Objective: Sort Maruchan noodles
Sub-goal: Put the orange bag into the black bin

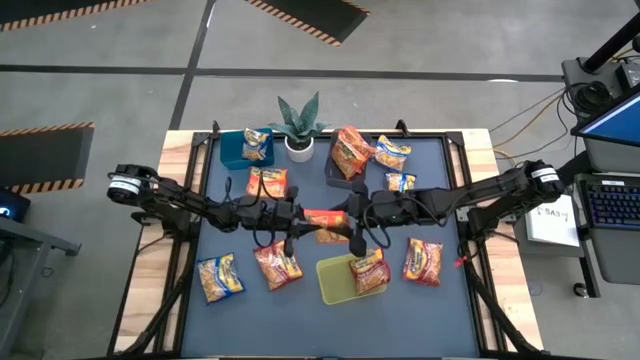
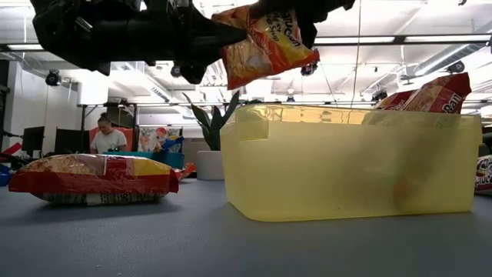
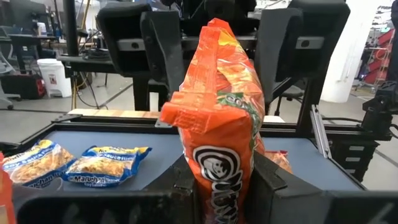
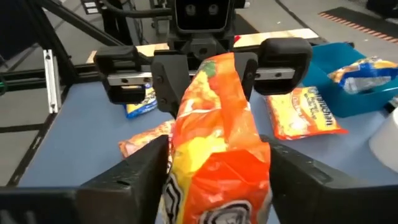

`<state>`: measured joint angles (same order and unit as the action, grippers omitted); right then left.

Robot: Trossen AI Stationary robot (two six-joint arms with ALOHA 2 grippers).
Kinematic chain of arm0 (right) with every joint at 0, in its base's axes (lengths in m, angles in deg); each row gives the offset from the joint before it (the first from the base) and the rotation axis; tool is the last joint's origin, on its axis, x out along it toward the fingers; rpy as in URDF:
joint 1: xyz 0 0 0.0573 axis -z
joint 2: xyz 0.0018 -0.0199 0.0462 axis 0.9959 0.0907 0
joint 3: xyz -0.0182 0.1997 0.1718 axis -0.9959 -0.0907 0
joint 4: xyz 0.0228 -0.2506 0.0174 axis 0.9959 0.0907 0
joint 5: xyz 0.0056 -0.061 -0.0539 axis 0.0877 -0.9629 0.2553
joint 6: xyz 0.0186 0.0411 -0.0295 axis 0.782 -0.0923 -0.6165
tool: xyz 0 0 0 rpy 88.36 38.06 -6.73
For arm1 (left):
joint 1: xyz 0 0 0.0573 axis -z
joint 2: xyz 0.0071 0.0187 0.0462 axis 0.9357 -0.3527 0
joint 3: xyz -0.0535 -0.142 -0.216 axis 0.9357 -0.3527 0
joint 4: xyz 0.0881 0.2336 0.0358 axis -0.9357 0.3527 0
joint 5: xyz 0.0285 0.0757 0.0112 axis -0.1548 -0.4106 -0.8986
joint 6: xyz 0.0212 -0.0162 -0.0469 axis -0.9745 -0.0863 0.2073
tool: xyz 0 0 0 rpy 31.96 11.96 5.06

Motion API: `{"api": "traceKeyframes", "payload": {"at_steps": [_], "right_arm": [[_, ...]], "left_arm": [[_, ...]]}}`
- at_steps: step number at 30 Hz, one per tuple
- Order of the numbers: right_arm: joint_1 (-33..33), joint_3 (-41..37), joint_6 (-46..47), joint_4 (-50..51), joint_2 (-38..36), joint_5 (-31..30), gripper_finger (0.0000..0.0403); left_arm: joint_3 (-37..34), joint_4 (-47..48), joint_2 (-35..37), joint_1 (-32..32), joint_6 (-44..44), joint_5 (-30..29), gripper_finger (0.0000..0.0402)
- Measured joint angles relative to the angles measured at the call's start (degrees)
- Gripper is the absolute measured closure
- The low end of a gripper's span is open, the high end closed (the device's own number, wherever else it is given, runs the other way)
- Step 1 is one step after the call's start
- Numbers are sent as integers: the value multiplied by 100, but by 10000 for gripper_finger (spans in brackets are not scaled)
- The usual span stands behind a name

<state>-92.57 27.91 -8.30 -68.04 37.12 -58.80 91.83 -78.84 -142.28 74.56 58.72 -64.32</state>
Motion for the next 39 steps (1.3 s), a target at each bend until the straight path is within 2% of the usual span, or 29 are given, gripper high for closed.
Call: {"api": "traceKeyframes", "payload": {"at_steps": [5, 9, 17, 21, 24, 26, 29, 35, 39], "right_arm": [[31, -2, 1, -11, 0, 36, 254], [29, -2, 4, -20, 0, 29, 292], [59, -4, -102, -26, -2, -16, 293], [170, -7, -289, 45, -44, -12, 296], [333, -43, -500, 111, -125, -17, 302], [475, -80, -644, 114, -178, -20, 303], [748, -123, -868, 98, -227, -16, 299], [1401, -270, -1483, -41, -227, -12, 300], [1876, -628, -1805, -725, -234, 167, 304]], "left_arm": [[0, -3, 0, -2, -1, -4, 337], [0, -5, 0, -2, -3, -4, 315], [-1, 250, 208, -2, -161, 19, 217], [-2, 1212, 813, -13, -573, -11, 170], [-2, 2193, 1472, -15, -747, -455, 147], [-4, 2832, 1935, -16, -827, -814, 139], [-5, 3496, 2563, -22, -884, -1050, 136], [-7, 3972, 3330, -15, -850, -1048, 144], [-7, 4102, 3505, -15, -751, -1048, 151]]}}
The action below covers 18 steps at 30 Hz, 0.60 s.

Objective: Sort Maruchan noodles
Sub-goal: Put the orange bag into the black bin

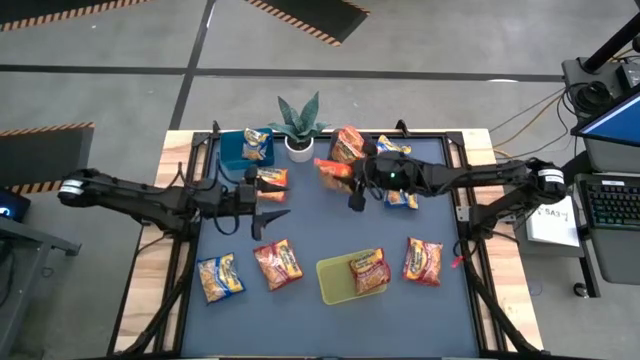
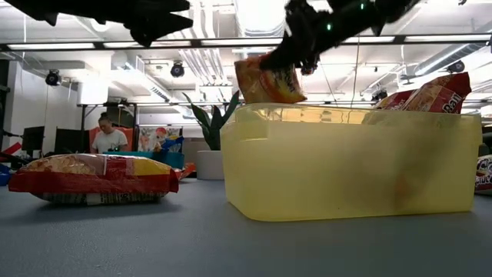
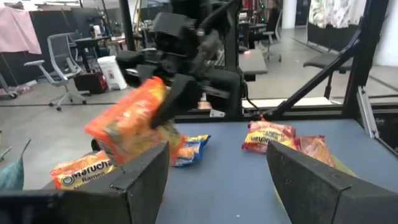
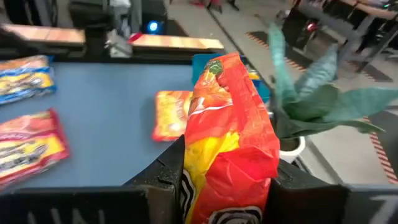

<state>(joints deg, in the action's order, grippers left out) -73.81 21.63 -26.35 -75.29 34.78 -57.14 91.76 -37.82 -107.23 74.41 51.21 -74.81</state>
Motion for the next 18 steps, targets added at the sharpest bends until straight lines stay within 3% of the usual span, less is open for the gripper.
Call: {"api": "traceKeyframes", "payload": {"at_steps": [10, 18], "right_arm": [[1210, -1451, 91, -2668, 124, 294, 299], [1429, -2130, 299, -3962, 442, 575, 299]], "left_arm": [[-2, 72, -177, 0, 9, 2, 162], [-4, 35, -320, -2, 9, 0, 162]]}}
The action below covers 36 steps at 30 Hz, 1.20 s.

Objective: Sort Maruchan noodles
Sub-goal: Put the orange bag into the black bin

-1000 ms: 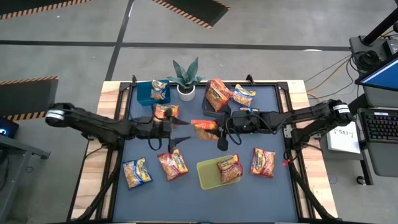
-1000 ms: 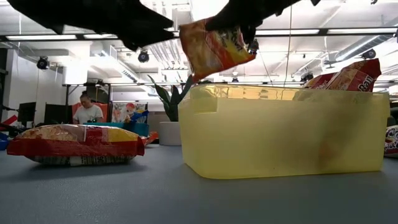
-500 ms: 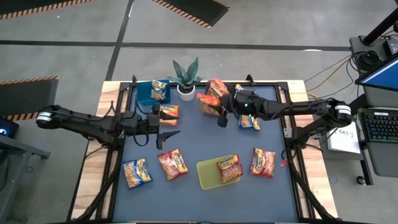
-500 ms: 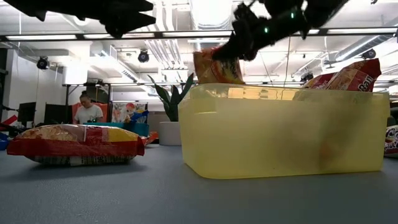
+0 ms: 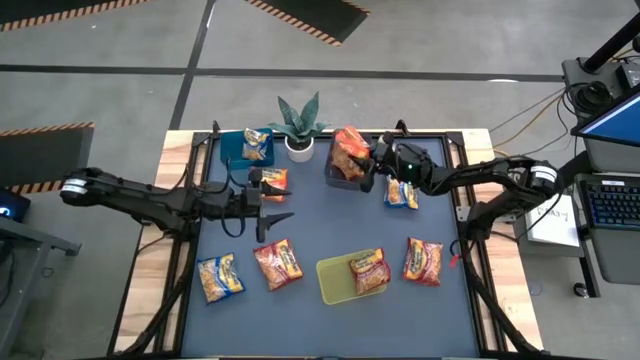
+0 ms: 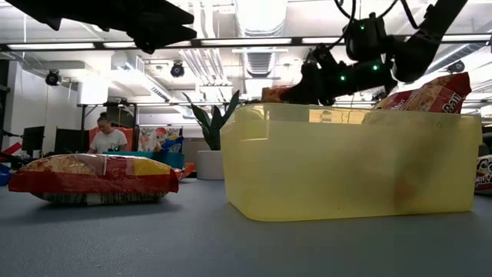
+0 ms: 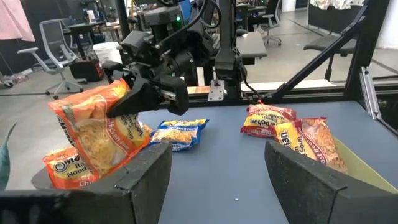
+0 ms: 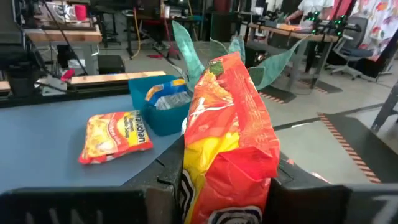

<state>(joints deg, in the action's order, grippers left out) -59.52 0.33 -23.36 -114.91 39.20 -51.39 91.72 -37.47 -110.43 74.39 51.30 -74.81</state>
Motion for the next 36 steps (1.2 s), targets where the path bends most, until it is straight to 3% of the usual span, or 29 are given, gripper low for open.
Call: {"api": "traceKeyframes", "payload": {"at_steps": [22, 36], "right_arm": [[66, 28, -557, -1067, 1591, -47, 291], [66, 28, -41, -1059, 1625, -266, 221]], "left_arm": [[0, -5, -11, 0, 20, 0, 162], [0, -5, -11, 0, 20, 0, 162]]}}
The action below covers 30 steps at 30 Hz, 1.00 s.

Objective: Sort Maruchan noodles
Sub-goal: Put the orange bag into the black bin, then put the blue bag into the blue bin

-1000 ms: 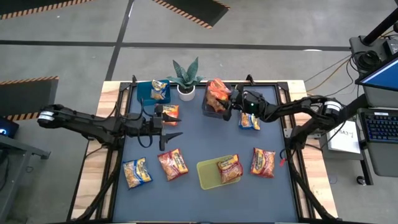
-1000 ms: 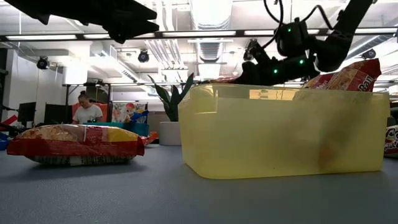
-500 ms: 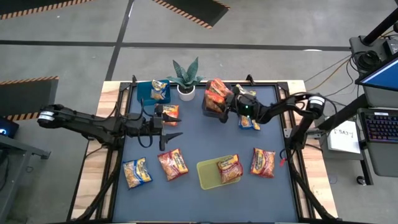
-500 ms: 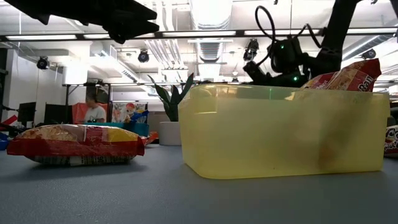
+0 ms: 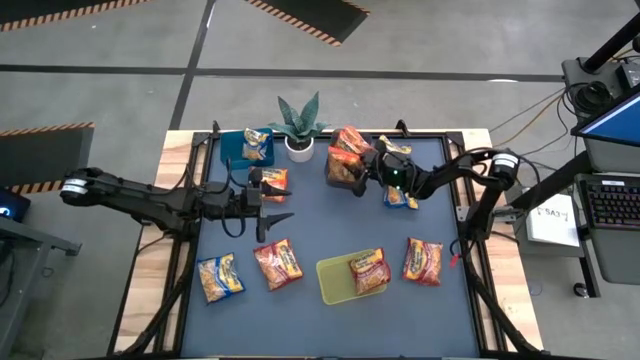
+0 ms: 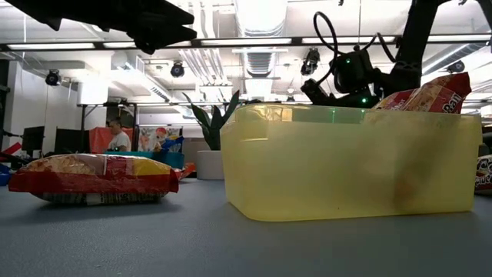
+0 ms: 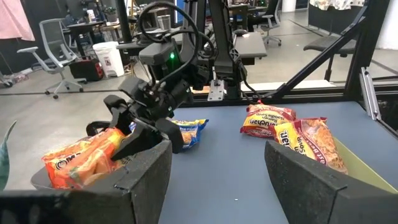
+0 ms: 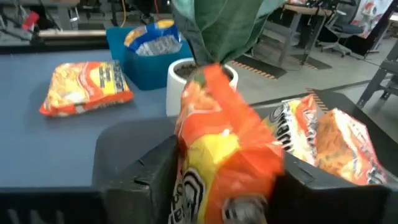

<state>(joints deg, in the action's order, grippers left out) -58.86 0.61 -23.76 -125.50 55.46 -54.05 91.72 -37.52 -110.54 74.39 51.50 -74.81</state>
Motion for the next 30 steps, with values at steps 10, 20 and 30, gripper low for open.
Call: {"api": "traceKeyframes", "payload": {"at_steps": [10, 20, 30], "right_arm": [[-2, 0, 82, 584, -559, -88, 159], [-421, 0, 780, 2599, -2747, -87, 148], [-1918, 0, 2342, 4564, -4592, -39, 181]], "left_arm": [[0, 1, 0, 0, 107, 0, 162], [-2, 1006, -52, 2, 1270, -616, 162], [59, 2099, -1016, -103, 2455, -1349, 164]]}}
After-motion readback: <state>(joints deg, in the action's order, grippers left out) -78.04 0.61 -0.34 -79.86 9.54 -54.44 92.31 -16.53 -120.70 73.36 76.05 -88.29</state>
